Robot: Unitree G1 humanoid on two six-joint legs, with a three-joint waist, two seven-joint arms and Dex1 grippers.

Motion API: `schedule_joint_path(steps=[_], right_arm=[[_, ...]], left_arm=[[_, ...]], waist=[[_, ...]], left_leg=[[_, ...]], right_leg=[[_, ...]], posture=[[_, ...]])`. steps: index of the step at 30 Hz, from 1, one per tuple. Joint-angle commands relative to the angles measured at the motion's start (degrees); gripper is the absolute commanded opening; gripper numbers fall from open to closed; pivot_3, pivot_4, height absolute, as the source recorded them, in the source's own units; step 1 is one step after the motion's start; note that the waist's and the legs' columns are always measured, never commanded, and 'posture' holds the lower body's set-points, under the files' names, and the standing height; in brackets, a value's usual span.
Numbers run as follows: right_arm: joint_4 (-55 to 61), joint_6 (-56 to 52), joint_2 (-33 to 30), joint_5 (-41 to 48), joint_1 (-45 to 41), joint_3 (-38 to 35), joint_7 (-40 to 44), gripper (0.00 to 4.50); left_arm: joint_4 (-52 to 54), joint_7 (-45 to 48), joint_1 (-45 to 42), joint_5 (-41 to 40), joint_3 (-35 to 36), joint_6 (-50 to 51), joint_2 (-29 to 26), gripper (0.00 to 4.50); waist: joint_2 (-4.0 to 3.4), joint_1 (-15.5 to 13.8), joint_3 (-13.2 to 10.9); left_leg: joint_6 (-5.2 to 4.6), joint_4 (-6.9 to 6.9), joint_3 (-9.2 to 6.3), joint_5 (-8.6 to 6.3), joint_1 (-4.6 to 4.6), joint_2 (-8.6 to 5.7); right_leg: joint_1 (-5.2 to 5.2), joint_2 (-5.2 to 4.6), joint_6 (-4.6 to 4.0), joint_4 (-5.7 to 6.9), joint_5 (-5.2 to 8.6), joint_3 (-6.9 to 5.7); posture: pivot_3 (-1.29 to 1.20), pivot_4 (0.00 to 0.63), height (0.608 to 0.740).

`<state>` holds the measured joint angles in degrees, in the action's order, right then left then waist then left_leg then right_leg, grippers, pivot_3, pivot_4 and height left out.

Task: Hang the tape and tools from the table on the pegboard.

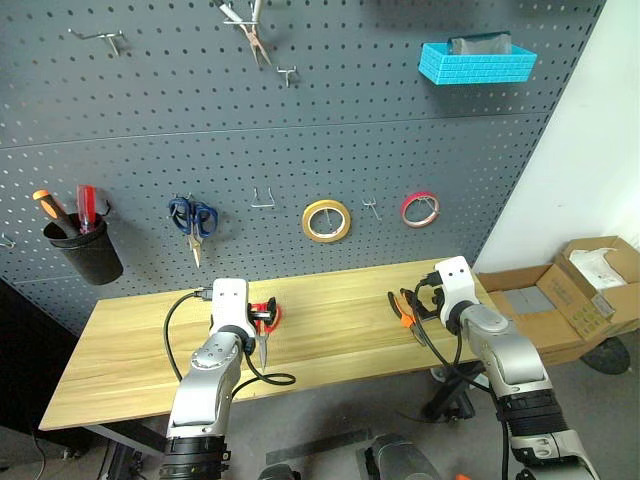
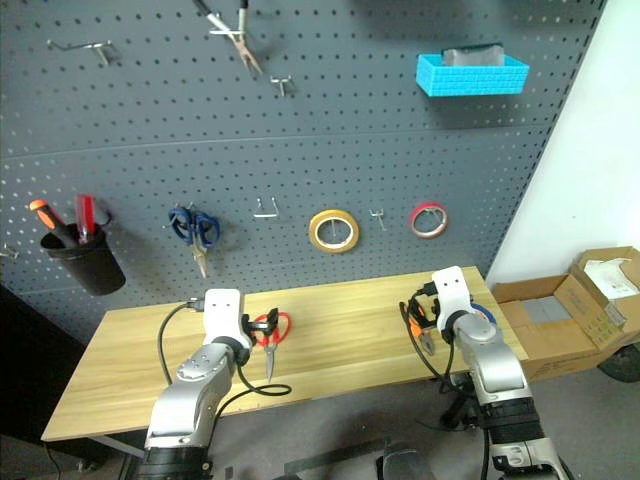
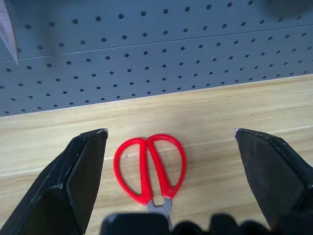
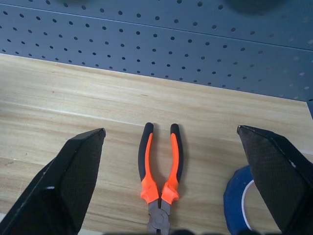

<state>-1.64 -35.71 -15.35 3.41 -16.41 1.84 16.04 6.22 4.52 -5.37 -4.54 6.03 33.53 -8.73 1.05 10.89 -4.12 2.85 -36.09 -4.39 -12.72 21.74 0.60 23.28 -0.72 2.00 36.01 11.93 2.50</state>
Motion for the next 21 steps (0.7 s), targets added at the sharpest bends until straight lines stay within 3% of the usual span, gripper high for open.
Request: schedule_joint_path(steps=[1,21], right_arm=[[1.47,0.88,-0.35,-0.01,0.24,-0.6,-0.1,4.5],[2.72,0.31,-0.33,0.09,1.88,-0.98,-1.08,4.5]], left_arm=[[2.69,0.73,-1.35,-0.47,0.1,0.03,-0.79,4.47],[2.81,0.19,-1.68,-0.54,0.98,0.41,-1.59,4.47]], waist=[[0.0,-0.01,0.0],[-0.01,0.15,-0.31]], left_leg=[[0.0,0.0,0.0,0.0,0.0,0.0],[0.0,0.03,0.0,0.0,0.0,0.0]], right_leg=[[0.0,0.0,0.0,0.0,0.0,0.0],[0.01,0.0,-0.03,0.0,0.03,-0.01]], posture=[[-0.11,0.025,0.74],[-0.14,0.054,0.74]])
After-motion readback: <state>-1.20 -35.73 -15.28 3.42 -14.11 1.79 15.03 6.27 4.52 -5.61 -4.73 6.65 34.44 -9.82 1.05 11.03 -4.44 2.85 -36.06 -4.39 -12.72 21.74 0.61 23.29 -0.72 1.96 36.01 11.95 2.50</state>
